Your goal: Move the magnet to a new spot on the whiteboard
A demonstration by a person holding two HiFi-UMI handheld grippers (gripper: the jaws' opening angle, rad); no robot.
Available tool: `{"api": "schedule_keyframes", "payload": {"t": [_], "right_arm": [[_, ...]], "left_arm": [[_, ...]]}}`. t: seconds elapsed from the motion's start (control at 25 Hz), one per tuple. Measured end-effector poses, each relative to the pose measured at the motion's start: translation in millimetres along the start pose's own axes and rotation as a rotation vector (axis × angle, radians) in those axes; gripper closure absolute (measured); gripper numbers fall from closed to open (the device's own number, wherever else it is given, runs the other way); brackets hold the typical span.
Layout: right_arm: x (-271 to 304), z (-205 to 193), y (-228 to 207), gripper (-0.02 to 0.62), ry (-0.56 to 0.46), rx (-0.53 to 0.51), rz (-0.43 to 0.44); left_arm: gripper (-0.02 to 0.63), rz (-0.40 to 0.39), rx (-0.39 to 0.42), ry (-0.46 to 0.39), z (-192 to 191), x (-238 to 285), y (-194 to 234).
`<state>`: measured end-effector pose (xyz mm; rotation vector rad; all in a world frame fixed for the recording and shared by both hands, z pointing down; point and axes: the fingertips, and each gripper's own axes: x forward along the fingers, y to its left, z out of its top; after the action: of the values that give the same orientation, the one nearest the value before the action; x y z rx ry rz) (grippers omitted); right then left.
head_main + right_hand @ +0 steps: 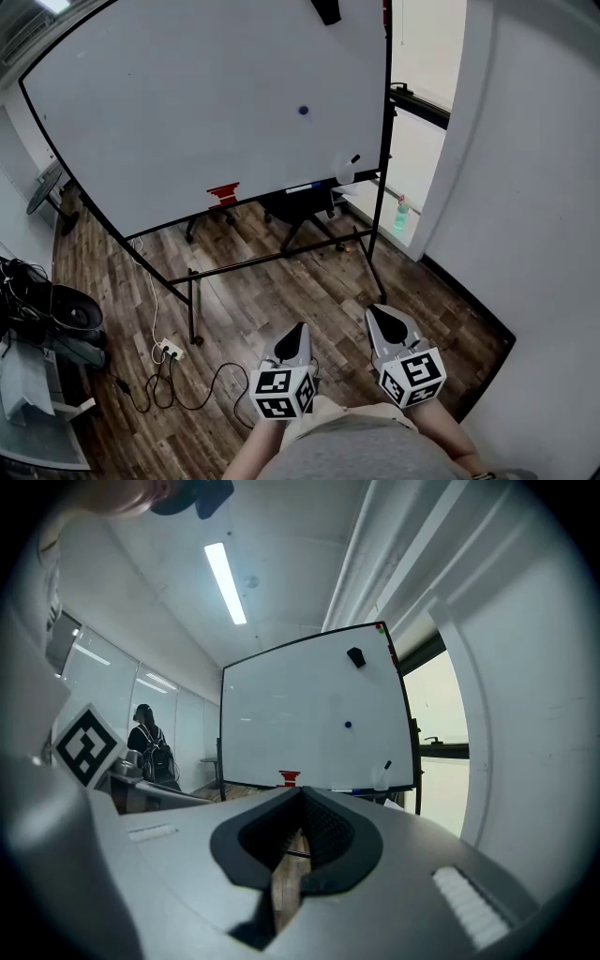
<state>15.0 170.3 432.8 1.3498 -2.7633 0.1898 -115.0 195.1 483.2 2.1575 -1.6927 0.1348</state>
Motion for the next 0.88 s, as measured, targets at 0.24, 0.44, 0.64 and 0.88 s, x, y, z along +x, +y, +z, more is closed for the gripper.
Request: {"api": "schedule_keyframes", "payload": {"t": [0.24, 0.44, 0.64, 0.88], "right_arm": [[-8, -3, -5, 0.594, 0.0, 0.011, -0.002], [0, -5, -6, 0.595, 0.008, 0.004, 0.007], [14, -10, -14, 0.594, 0.023, 0.006, -0.007], [41, -10, -36, 0.594, 0.045, 0.001, -0.04]], "left_arm": [[0.603, -0.004, -0.001, 0.008, -5, -1, -14], [0.601, 0.008, -0.004, 0.01, -4, 4, -11], [0.603, 0.011, -0.005, 0.017, -3, 20, -2], [0.603, -0.005, -0.008, 0.017, 9, 53, 5]]}}
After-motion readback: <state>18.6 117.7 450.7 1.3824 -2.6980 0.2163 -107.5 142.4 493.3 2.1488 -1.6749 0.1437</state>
